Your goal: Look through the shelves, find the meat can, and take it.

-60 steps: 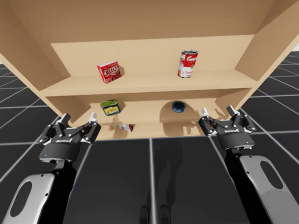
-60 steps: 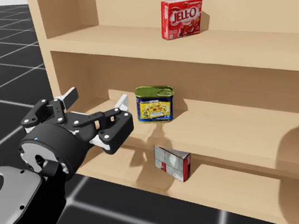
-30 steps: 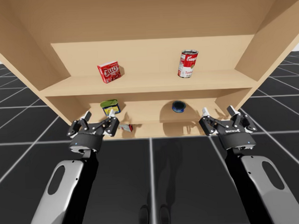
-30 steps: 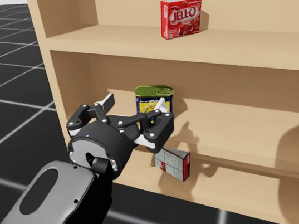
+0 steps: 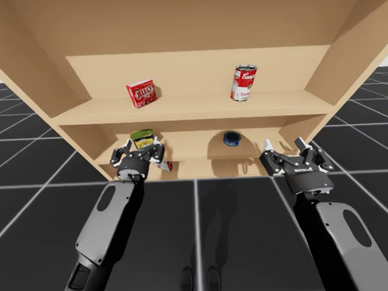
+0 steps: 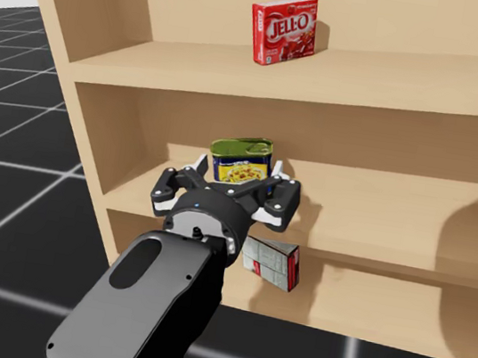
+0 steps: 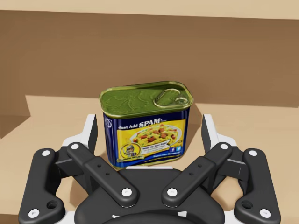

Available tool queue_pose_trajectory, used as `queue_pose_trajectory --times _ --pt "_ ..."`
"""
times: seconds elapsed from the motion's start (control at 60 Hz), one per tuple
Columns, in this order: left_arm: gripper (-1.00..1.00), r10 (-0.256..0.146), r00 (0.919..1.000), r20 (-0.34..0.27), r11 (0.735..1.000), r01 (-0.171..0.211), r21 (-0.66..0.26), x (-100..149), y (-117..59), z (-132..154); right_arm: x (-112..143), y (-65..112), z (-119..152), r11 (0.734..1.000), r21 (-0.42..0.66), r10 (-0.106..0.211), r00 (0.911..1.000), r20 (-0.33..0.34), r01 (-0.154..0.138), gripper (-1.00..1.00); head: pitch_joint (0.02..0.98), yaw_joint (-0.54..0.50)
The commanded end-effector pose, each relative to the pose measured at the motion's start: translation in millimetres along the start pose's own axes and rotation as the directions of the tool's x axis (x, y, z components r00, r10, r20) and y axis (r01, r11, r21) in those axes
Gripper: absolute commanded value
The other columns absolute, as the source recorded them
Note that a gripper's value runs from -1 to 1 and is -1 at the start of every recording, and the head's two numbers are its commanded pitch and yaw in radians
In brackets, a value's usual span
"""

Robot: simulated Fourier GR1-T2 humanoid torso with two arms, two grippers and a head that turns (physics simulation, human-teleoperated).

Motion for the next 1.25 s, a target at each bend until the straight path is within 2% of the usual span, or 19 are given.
queue_pose_trajectory --times 0.017,0.133,0.233,0.35,0.367,0.383,0.4,0.417,0.45,0.467,0.517,0.6,0.7,0.883,1.117,1.25 --pt "-1.00 -0.010 0.9999 -0.013 1.000 0.010 0.029 -7 -0.6 -23 0 -0.7 0 1.000 0.004 -0.007 1.0000 -0.005 0.007 -1.00 0.573 0.30" --pt "-1.00 -0.016 0.9996 -0.022 0.998 0.017 0.056 -13 0.5 -37 1 -1.5 0 1.000 0.003 -0.013 0.9999 -0.006 0.013 -1.00 0.570 0.30" --pt "-1.00 0.002 0.9992 -0.039 0.998 0.001 0.070 -16 2.9 -46 1 -2.1 0 1.000 0.003 -0.015 0.9999 -0.006 0.015 -1.00 0.565 0.30" --pt "-1.00 0.003 0.9991 -0.043 0.997 0.000 0.074 -17 4.1 -49 1 -2.6 0 1.000 0.003 -0.017 0.9998 -0.006 0.017 -1.00 0.561 0.30" --pt "-0.94 0.003 0.9991 -0.042 0.997 0.001 0.076 -18 4.2 -49 1 -2.7 0 1.000 0.003 -0.017 0.9998 -0.006 0.017 -1.00 0.561 0.30" --pt "-0.22 0.004 0.9993 -0.038 0.997 -0.001 0.080 -17 4.4 -48 1 -2.5 0 1.000 0.003 -0.016 0.9998 -0.006 0.017 -1.00 0.559 0.30" --pt "0.38 0.006 0.9993 -0.038 0.997 -0.003 0.078 -17 4.4 -48 1 -2.5 0 1.000 0.003 -0.016 0.9999 -0.007 0.016 -1.00 0.559 0.30" --pt "0.70 0.008 0.9993 -0.037 0.997 -0.005 0.076 -17 4.4 -47 1 -2.5 0 1.000 0.003 -0.015 0.9999 -0.006 0.015 -1.00 0.558 0.30" --pt "0.90 0.006 0.9994 -0.035 0.997 -0.004 0.073 -16 4.4 -46 1 -2.5 0 1.000 0.004 -0.018 0.9998 -0.006 0.018 -1.00 0.557 0.30" --pt "0.93 0.007 0.9994 -0.035 0.997 -0.005 0.072 -16 4.4 -45 1 -2.5 0 1.000 0.004 -0.017 0.9998 -0.006 0.017 -1.00 0.556 0.31" --pt "0.93 0.013 0.9994 -0.032 0.998 -0.011 0.064 -14 4.5 -42 1 -2.6 0 1.000 0.004 -0.015 0.9999 -0.006 0.015 -1.00 0.555 0.31" --pt "0.80 0.035 0.9988 -0.034 0.999 -0.034 0.037 -10 6.2 -37 1 -2.9 0 1.000 0.003 -0.016 0.9999 -0.004 0.016 -1.00 0.552 0.31" --pt "0.82 0.033 0.9993 -0.015 0.999 -0.033 0.013 1 8.8 -23 1 -3.5 0 1.000 0.002 -0.017 0.9999 -0.004 0.017 -1.00 0.550 0.30" --pt "0.82 0.007 0.9998 0.016 1.000 -0.007 -0.028 21 18.4 11 0 -3.1 0 1.000 0.004 -0.014 0.9999 -0.005 0.014 -1.00 0.551 0.30" --pt "0.81 -0.006 1.0000 0.007 0.997 0.007 -0.078 31 31.7 53 -1 -2.5 0 1.000 0.002 -0.004 1.0000 -0.007 0.004 -1.00 0.552 0.30" --pt "0.76 -0.049 0.9987 -0.015 0.990 0.046 -0.134 36 37.5 75 -2 -1.5 -1 1.000 0.003 0.003 1.0000 -0.007 -0.003 -1.00 0.550 0.31"
